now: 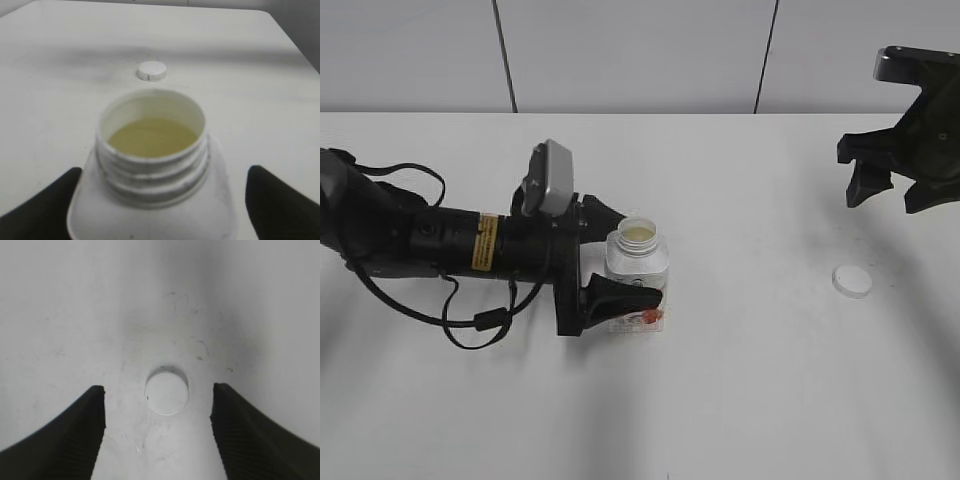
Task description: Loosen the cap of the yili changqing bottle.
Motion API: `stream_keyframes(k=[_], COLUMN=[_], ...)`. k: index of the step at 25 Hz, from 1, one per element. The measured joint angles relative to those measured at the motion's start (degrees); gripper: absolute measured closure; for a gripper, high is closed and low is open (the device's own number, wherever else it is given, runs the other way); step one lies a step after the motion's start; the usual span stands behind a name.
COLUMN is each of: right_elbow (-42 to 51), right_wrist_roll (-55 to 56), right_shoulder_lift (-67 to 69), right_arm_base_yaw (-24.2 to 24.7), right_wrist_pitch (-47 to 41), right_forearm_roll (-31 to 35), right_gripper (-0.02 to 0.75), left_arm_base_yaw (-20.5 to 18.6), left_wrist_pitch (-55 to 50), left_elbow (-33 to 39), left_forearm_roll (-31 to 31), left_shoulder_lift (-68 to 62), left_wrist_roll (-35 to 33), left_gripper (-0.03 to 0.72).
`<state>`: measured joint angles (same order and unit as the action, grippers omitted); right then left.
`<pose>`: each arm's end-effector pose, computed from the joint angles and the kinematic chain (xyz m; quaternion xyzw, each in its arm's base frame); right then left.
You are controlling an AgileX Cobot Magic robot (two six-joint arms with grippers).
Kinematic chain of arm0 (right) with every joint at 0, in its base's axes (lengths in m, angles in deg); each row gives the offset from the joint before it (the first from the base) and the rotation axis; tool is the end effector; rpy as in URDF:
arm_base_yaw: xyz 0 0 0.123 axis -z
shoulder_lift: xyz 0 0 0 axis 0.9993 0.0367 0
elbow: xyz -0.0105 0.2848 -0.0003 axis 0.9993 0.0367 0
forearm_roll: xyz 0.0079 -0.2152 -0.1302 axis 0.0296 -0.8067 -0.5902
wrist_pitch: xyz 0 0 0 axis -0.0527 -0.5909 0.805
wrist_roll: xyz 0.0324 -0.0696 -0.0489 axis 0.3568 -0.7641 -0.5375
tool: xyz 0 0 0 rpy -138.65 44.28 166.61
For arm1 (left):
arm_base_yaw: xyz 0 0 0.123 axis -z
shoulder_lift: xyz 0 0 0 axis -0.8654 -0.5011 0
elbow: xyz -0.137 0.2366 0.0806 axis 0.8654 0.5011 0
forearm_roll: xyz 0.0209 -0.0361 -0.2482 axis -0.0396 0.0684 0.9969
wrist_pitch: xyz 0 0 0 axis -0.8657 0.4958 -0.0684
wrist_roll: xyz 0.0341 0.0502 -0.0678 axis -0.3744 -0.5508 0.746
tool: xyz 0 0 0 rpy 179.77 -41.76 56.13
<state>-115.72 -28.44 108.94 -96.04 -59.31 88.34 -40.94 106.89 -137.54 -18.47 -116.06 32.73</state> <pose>0.3494 0.0526 0.2036 0.0315 0.9833 0.0455 0.1732 0.3098 -0.1906 0.0874 0.5590 0.5935 -0.3971 0.4214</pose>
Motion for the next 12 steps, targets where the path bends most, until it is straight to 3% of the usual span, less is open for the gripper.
stream_keyframes(k=[7,12], right_elbow=[0.0,-0.59], right_wrist_roll=[0.0,0.0], right_shoulder_lift=[0.0,-1.71], right_arm_base_yaw=[0.0,0.0], right_wrist_pitch=[-0.59,-2.06], right_forearm_roll=[0.0,0.0], right_gripper=[0.213,0.213], left_arm_base_yaw=[0.0,0.0], left_wrist_pitch=[-2.51,-4.78], left_elbow=[0.0,0.0], left_forearm_roll=[-0.89,-2.01], left_shoulder_lift=[5.39,10.74], left_wrist_roll=[2.4,8.21], left_gripper=[0.096,0.096])
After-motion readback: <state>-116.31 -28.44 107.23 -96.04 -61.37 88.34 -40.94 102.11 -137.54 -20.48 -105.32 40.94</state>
